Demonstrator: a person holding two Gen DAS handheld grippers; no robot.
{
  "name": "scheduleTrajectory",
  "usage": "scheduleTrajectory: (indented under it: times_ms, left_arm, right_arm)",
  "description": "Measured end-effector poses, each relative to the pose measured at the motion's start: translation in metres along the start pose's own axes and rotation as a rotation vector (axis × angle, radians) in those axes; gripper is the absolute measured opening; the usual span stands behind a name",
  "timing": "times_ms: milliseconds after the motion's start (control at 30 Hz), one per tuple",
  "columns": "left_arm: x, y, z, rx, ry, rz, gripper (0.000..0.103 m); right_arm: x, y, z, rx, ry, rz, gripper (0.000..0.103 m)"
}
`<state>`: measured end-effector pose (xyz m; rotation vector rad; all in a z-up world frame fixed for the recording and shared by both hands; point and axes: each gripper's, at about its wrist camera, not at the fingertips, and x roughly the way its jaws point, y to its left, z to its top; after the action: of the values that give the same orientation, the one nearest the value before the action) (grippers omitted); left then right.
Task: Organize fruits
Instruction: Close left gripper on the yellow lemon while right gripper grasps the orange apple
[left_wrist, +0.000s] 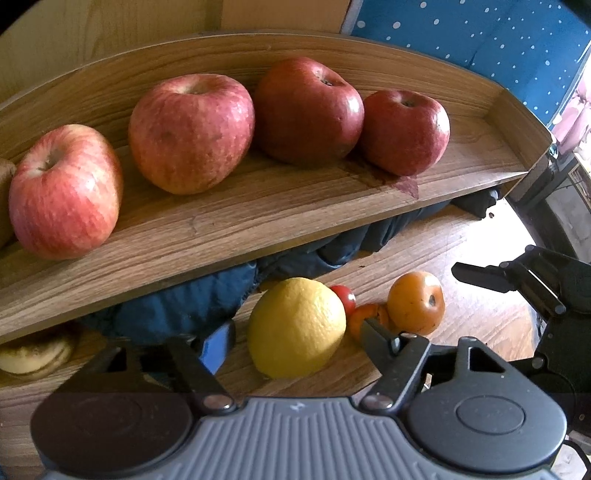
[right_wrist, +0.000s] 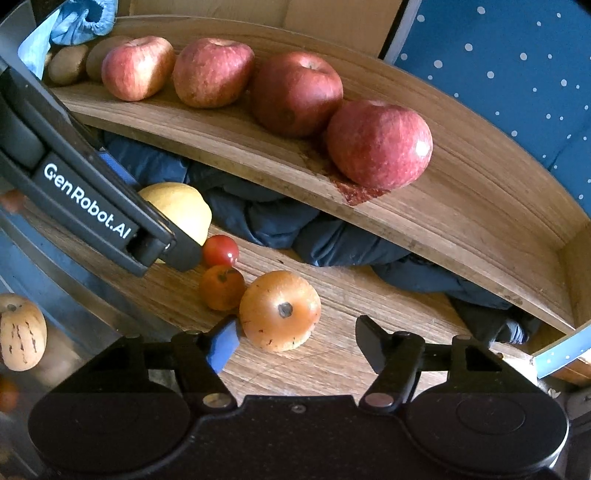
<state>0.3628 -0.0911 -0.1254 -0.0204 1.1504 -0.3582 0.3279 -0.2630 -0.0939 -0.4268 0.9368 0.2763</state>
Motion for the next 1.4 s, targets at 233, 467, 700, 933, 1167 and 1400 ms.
scheduleTrajectory:
  times_ms: [233,467,700,933,1167,1400]
  left_arm:
    - [0.002,0.0,0.001,-0.003,0.003,-0.004,0.069]
    - [0.004,0.001,0.002,-0.011,0.007,0.001,0.063]
    - [0.003,0.003,0.002,-0.019,0.007,0.0,0.063]
    - [0.002,0.003,0.001,-0.017,0.006,0.004,0.062]
    - [0.0,0.003,-0.002,-0.023,0.011,0.004,0.062]
    - [-0.003,0.001,-0.007,-0.02,0.019,0.0,0.062]
  right_arm:
    - [-0.001,0.0,0.004,-0.014,-0.003,0.007,0.067]
    - [0.0,0.001,0.008,-0.022,0.001,0.016,0.062]
    - [0.003,0.003,0.007,-0.017,0.012,0.034,0.049]
    - [0.001,0.004,0.005,-0.009,0.008,0.032,0.049]
    - [0.001,0.004,0.0,0.014,-0.003,0.026,0.048]
    - [-0.005,0.001,-0.008,0.062,-0.006,0.039,0.048]
